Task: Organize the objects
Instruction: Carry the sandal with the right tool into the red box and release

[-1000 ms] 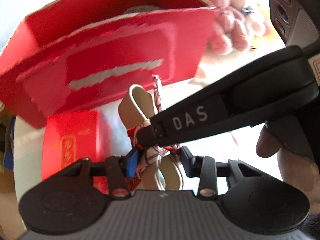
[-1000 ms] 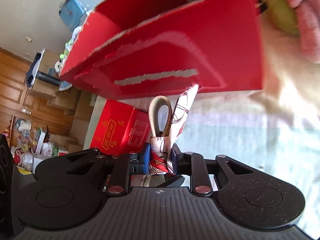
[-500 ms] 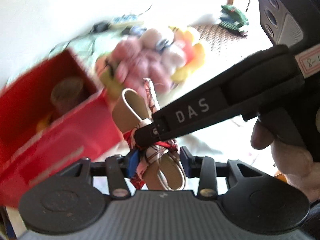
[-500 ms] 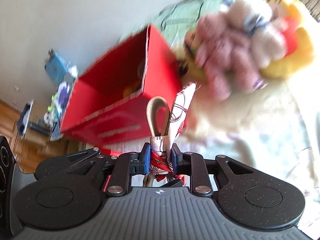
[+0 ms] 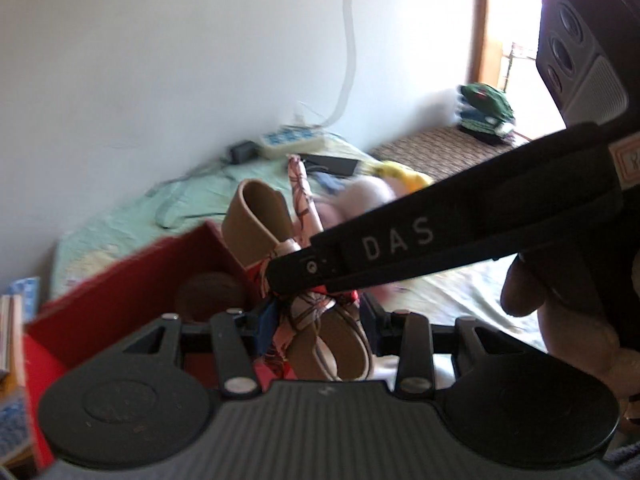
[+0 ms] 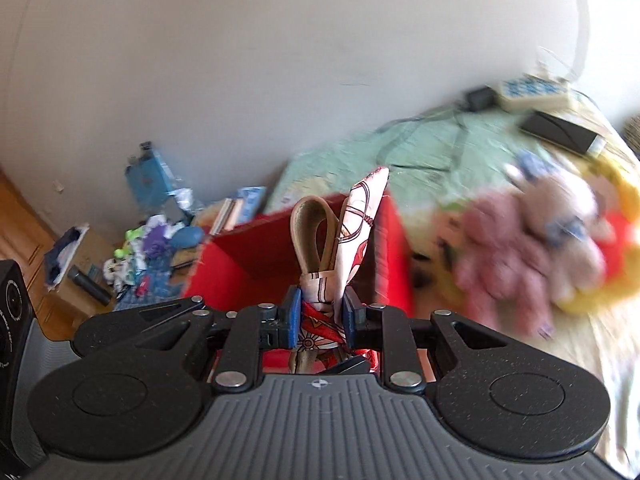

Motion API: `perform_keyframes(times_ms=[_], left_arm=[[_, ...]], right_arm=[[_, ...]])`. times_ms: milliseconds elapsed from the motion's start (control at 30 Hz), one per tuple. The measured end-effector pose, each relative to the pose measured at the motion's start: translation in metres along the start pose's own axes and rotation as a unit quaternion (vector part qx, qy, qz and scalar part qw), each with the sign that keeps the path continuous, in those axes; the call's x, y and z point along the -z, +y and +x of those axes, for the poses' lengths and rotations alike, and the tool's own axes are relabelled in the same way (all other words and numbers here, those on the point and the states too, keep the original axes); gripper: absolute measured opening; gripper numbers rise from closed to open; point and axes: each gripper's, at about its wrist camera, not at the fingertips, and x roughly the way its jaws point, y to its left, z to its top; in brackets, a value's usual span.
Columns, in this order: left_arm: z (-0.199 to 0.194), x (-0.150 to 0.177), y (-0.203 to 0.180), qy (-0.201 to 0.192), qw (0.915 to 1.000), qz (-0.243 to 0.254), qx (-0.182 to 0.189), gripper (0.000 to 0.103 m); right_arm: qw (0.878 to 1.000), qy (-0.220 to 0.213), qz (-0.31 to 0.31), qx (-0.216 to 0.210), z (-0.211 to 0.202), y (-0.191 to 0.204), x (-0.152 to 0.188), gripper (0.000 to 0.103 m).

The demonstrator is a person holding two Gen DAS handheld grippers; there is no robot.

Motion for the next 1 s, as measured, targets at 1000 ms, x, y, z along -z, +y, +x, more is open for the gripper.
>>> perform_keyframes(times_ms=[1000], left_arm=[[0.068,0.085,0.173,0.178,0.9753,-0.128,-0.029,0.045]], right_arm=[[0.959,0.282,-0.017,0.009,0.248,0.058,-0.004,0.002]])
